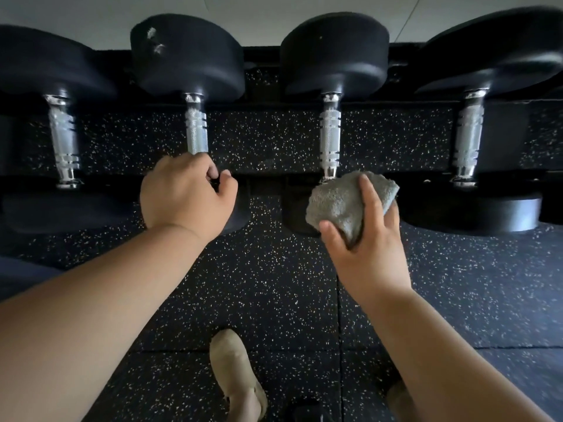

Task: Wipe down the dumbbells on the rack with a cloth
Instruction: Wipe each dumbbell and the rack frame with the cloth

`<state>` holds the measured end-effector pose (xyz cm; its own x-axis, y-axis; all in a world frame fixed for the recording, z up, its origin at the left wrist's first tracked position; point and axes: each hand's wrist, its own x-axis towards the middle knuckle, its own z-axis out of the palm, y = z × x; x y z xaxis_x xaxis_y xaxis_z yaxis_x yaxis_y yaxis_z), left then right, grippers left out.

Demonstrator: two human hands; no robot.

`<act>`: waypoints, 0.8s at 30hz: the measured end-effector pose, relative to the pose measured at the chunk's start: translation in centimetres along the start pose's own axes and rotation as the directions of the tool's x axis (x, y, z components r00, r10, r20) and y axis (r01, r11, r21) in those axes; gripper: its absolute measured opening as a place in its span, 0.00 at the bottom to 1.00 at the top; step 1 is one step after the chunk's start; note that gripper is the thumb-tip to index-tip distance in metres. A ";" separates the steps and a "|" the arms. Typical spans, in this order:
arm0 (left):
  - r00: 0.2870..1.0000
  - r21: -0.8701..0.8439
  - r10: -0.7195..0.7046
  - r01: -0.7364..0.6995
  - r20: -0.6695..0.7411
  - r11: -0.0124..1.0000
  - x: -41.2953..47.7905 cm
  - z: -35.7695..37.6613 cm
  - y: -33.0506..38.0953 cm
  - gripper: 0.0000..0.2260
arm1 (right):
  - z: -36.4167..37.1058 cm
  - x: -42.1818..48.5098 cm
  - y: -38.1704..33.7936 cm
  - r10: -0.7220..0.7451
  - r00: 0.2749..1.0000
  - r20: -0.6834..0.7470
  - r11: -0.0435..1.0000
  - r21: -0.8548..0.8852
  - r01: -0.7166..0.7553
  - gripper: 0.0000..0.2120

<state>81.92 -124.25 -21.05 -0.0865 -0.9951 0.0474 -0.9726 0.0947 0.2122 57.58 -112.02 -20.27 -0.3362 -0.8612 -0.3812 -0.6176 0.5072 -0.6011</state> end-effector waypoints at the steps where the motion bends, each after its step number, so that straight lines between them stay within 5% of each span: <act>1: 1.000 0.003 -0.001 0.001 0.009 1.000 0.0 -0.1 0.0 0.15 | 0.6 -0.4 -0.6 0.008 1.000 -0.009 0.999 -0.034 -0.008 0.43; 8: 1.000 0.031 0.009 -0.009 -0.002 0.999 -0.1 -0.2 0.0 0.16 | 4.4 -2.6 -2.4 -0.247 0.967 -0.068 0.869 -0.457 0.190 0.40; 14: 0.999 0.058 -0.029 0.031 -0.038 0.998 -0.3 -0.3 0.4 0.16 | 1.2 -0.6 2.4 -0.520 0.854 0.019 0.772 -0.418 0.479 0.26; 19: 0.996 0.036 -0.053 0.055 -0.066 0.998 -0.4 -0.1 0.5 0.15 | -1.4 1.7 4.6 -0.459 0.888 0.029 0.851 -0.273 0.449 0.35; 24: 0.995 0.034 -0.061 0.064 -0.076 0.997 -0.6 0.2 0.4 0.14 | 0.8 2.8 1.5 -0.619 0.782 -0.076 0.740 -0.392 0.547 0.33</act>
<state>81.57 -123.60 -21.20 -0.0099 -0.9940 0.1087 -0.9830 0.0296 0.1815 56.26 -113.65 -22.76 0.0653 -0.9898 0.1269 -0.9195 -0.1091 -0.3777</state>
